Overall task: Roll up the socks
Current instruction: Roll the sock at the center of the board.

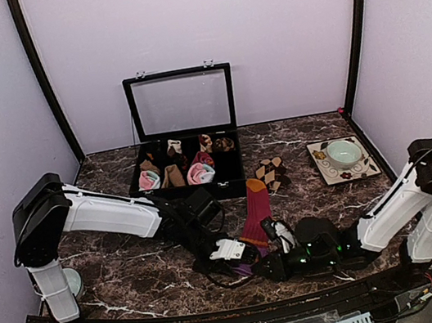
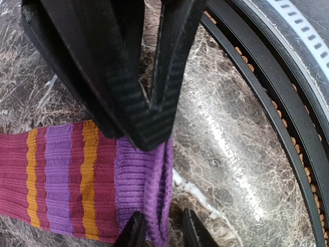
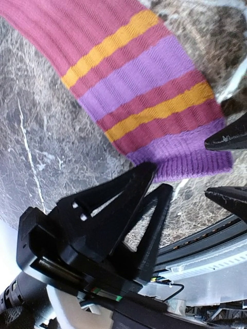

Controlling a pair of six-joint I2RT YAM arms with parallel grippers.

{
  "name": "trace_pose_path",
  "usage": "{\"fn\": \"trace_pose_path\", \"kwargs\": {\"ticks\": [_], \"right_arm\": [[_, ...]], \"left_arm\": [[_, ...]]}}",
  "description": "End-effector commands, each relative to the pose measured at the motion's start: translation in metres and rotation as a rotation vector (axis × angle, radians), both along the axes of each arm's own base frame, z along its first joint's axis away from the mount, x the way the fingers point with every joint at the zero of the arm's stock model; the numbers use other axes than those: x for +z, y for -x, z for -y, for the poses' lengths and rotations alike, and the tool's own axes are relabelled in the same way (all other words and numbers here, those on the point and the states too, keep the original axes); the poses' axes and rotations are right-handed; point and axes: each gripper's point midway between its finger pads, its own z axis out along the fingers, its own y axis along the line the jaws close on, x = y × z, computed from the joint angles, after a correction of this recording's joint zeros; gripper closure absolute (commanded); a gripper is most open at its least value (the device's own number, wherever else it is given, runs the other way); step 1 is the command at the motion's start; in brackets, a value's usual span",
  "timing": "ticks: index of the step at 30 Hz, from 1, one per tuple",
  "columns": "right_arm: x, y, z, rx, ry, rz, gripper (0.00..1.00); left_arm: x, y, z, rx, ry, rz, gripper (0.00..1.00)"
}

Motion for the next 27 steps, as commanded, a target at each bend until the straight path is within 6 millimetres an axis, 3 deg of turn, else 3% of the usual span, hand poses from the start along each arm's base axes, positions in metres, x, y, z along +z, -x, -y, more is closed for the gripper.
{"fn": "trace_pose_path", "kwargs": {"ticks": [1, 9, 14, 21, 27], "right_arm": [[0.013, -0.005, 0.01, -0.03, -0.017, 0.044, 0.75], [0.029, 0.001, 0.021, 0.038, 0.101, 0.293, 0.68], [0.033, 0.016, 0.022, 0.104, 0.209, 0.477, 0.66], [0.034, 0.041, 0.031, 0.168, 0.211, 0.569, 0.65], [0.027, 0.047, 0.029, 0.249, 0.252, 0.661, 0.65]], "left_arm": [[0.003, 0.0, 0.004, -0.004, 0.008, 0.011, 0.78], [0.0, 0.008, 0.006, -0.007, -0.036, -0.083, 0.98], [0.006, 0.014, 0.012, 0.023, -0.073, -0.222, 1.0], [0.015, 0.018, 0.013, 0.073, -0.098, -0.421, 1.0], [0.018, 0.007, 0.017, 0.137, -0.131, -0.557, 1.0]]}}
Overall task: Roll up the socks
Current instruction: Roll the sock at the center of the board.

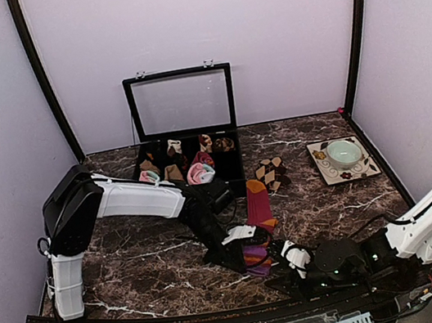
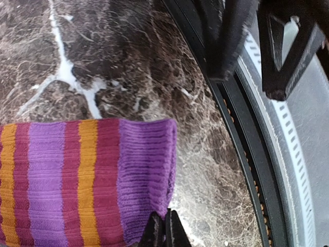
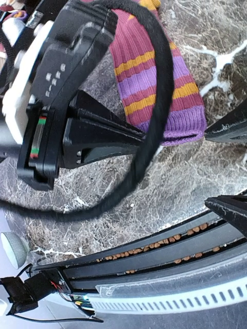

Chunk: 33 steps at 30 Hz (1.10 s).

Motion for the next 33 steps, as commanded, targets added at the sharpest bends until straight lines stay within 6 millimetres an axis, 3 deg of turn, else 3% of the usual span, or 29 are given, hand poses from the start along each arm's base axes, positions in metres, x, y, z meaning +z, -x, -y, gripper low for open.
{"fn": "trace_pose_path", "kwargs": {"ticks": [1, 11, 21, 26, 33], "right_arm": [[-0.005, -0.002, 0.003, 0.038, 0.038, 0.113, 0.64], [-0.022, -0.017, -0.003, 0.023, 0.091, 0.234, 0.65], [-0.012, -0.037, -0.009, -0.003, 0.036, 0.259, 0.65], [-0.017, -0.052, -0.01, -0.046, 0.028, 0.252, 0.7], [-0.029, -0.059, -0.012, -0.08, 0.003, 0.214, 0.76]], "left_arm": [[0.012, 0.002, -0.003, 0.051, -0.045, -0.168, 1.0], [-0.017, -0.01, -0.005, 0.084, -0.173, -0.173, 1.0], [-0.039, -0.022, -0.008, 0.117, -0.268, -0.105, 1.0], [-0.041, -0.022, -0.01, 0.117, -0.281, -0.088, 1.0], [-0.042, -0.026, -0.011, 0.121, -0.29, -0.063, 0.99]]}}
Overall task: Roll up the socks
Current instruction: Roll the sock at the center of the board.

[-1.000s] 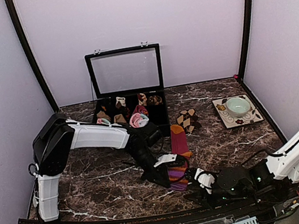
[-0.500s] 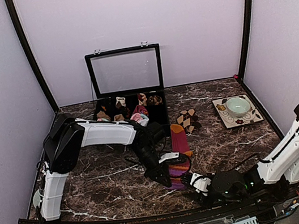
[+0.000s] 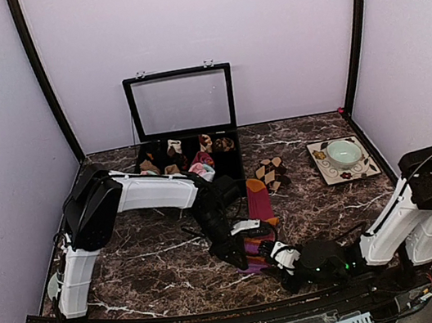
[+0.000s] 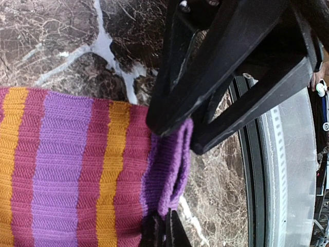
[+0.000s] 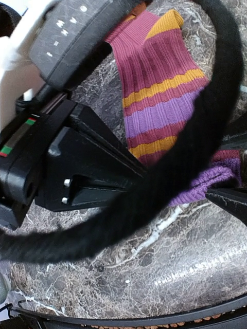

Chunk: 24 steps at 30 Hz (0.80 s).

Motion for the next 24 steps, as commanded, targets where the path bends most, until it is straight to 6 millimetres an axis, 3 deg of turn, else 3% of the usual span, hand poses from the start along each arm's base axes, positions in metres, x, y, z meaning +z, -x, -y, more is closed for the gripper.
{"fn": "trace_pose_path", "kwargs": {"ticks": [1, 7, 11, 15, 18, 21, 22, 24], "right_arm": [[0.012, -0.005, -0.013, -0.016, -0.105, -0.016, 0.77], [0.012, -0.006, -0.015, -0.043, -0.145, -0.053, 0.87], [0.004, -0.007, -0.008, -0.08, -0.123, -0.09, 1.0], [-0.002, -0.006, -0.001, -0.115, -0.096, -0.139, 1.0], [0.0, -0.004, 0.006, -0.131, -0.109, -0.167, 1.0], [-0.001, -0.006, 0.01, -0.156, -0.086, -0.171, 1.0], [-0.001, -0.007, 0.008, -0.157, -0.085, -0.176, 1.0], [-0.002, -0.007, 0.007, -0.162, -0.086, -0.196, 1.0]], "left_arm": [[-0.029, -0.011, -0.016, 0.002, -0.122, 0.1, 0.99], [-0.025, -0.019, -0.012, 0.027, -0.116, 0.146, 0.96], [-0.017, -0.024, -0.012, 0.033, -0.093, 0.205, 0.79], [0.002, -0.032, -0.013, 0.048, -0.053, 0.285, 0.62], [0.024, -0.033, -0.016, 0.063, 0.01, 0.316, 0.41], [0.04, -0.028, -0.021, 0.061, 0.064, 0.334, 0.36], [0.042, -0.025, -0.024, 0.058, 0.072, 0.334, 0.25], [0.047, -0.02, -0.029, 0.048, 0.09, 0.343, 0.21]]}}
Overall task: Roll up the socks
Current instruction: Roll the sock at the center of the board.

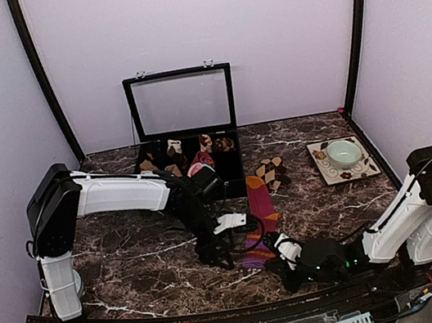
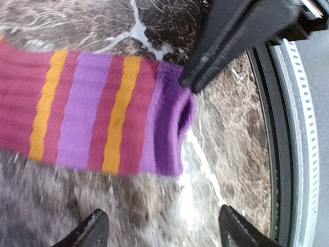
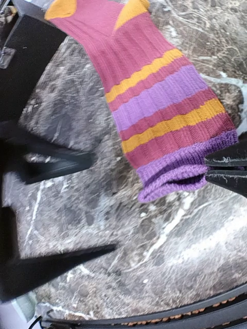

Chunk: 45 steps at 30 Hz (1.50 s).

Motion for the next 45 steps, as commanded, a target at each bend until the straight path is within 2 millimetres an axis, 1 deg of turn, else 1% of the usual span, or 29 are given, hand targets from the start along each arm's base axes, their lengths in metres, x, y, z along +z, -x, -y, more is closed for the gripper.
{"fn": "trace_pose_path", "kwargs": {"ticks": [1, 4, 6, 7, 10, 13, 15, 16, 17, 19, 23, 26, 30, 34, 40, 45], "right_arm": [[-0.004, -0.006, 0.003, -0.052, 0.006, -0.059, 1.0], [-0.008, -0.007, 0.0, -0.07, -0.002, -0.138, 1.0], [-0.003, -0.008, -0.004, -0.074, -0.015, -0.193, 1.0], [-0.004, -0.008, -0.004, -0.081, -0.012, -0.227, 1.0], [-0.014, -0.014, 0.0, -0.128, -0.005, -0.351, 1.0], [-0.024, -0.015, 0.007, -0.169, -0.029, -0.464, 1.0], [-0.026, -0.014, 0.009, -0.185, -0.055, -0.515, 1.0], [-0.034, -0.012, 0.013, -0.196, -0.043, -0.542, 1.0], [-0.037, -0.011, 0.015, -0.205, -0.042, -0.564, 1.0], [-0.039, -0.01, 0.016, -0.215, -0.051, -0.596, 1.0], [-0.041, -0.007, 0.016, -0.217, -0.056, -0.619, 1.0], [-0.042, -0.007, 0.017, -0.222, -0.054, -0.621, 1.0], [-0.041, -0.006, 0.018, -0.214, -0.052, -0.622, 1.0], [-0.042, -0.005, 0.019, -0.213, -0.049, -0.625, 1.0], [-0.042, -0.005, 0.019, -0.211, -0.047, -0.626, 1.0], [-0.041, -0.006, 0.021, -0.219, -0.05, -0.624, 1.0]], "left_arm": [[0.026, 0.001, -0.009, -0.018, 0.075, 0.079, 0.21], [0.032, 0.011, -0.016, -0.054, 0.121, 0.096, 0.21], [0.039, 0.018, -0.018, -0.087, 0.163, 0.111, 0.22], [0.041, 0.022, -0.018, -0.106, 0.173, 0.117, 0.23], [0.041, 0.034, -0.015, -0.178, 0.187, 0.129, 0.28], [0.042, 0.041, -0.008, -0.217, 0.219, 0.144, 0.31], [0.04, 0.041, -0.004, -0.235, 0.229, 0.155, 0.33], [0.038, 0.042, -0.004, -0.251, 0.229, 0.161, 0.34], [0.034, 0.044, -0.004, -0.267, 0.224, 0.17, 0.35], [0.028, 0.045, -0.003, -0.301, 0.218, 0.188, 0.37], [0.019, 0.044, 0.004, -0.347, 0.211, 0.225, 0.41], [0.018, 0.043, 0.012, -0.362, 0.223, 0.233, 0.46], [0.012, 0.033, 0.021, -0.359, 0.233, 0.285, 0.53], [0.012, 0.028, 0.028, -0.357, 0.243, 0.307, 0.55], [0.018, 0.031, 0.03, -0.368, 0.246, 0.291, 0.55], [0.007, 0.033, 0.026, -0.373, 0.229, 0.283, 0.58]]}}
